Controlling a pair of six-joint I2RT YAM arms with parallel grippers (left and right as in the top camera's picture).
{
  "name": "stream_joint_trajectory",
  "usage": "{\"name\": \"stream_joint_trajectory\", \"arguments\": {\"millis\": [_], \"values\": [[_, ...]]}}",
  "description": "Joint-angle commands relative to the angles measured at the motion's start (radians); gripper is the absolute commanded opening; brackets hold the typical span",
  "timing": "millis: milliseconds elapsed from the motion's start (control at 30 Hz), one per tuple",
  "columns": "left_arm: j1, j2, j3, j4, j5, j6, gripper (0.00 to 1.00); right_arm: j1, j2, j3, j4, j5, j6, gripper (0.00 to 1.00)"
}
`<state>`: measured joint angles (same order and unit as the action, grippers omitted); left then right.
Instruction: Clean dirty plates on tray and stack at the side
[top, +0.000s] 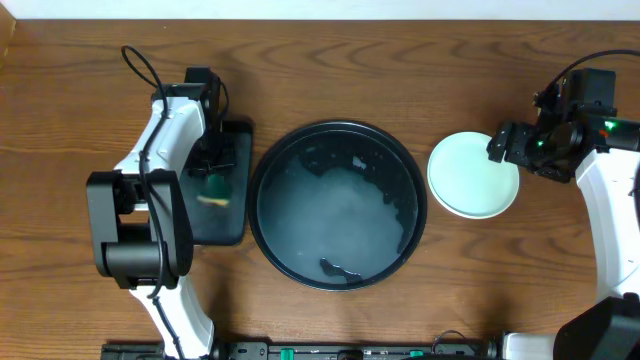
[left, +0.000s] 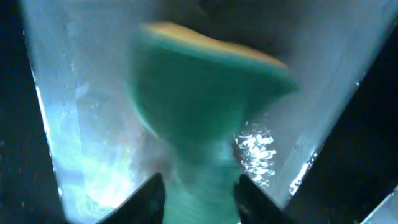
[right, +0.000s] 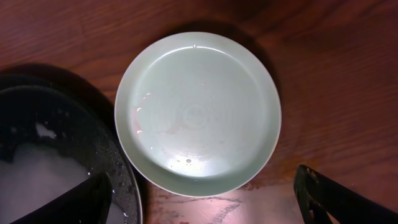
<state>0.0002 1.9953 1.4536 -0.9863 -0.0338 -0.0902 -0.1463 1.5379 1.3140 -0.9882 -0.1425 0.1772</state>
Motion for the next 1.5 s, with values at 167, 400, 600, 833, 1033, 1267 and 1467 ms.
{"name": "stream_joint_trajectory", "arguments": {"millis": [167, 400, 600, 833, 1033, 1267, 1467], "values": [[0.006, -0.227, 0.062, -0.045, -0.016, 0.003, 0.72, 0.010, -0.016, 0.068, -0.058, -0.005, -0.032, 0.91], [0.006, -0.406, 0.061, -0.045, -0.016, 0.004, 0.73, 0.010, -0.061, 0.229, -0.198, -0.005, -0.052, 0.93], [0.006, -0.434, 0.061, -0.045, -0.016, 0.004, 0.73, 0.010, -0.157, 0.343, -0.285, -0.035, -0.051, 0.99], [0.006, -0.433, 0.061, -0.045, -0.016, 0.004, 0.74, 0.010, -0.351, 0.367, -0.296, -0.084, -0.051, 0.99], [0.006, -0.433, 0.061, -0.045, -0.016, 0.004, 0.74, 0.010, -0.483, 0.367, -0.322, -0.082, -0.053, 0.99], [0.006, -0.433, 0.061, -0.045, -0.016, 0.004, 0.74, 0.010, -0.574, 0.367, -0.370, -0.005, -0.071, 0.99], [0.006, -0.433, 0.061, -0.045, -0.016, 0.004, 0.74, 0.013, -0.626, 0.290, -0.251, 0.021, -0.090, 0.99]]}}
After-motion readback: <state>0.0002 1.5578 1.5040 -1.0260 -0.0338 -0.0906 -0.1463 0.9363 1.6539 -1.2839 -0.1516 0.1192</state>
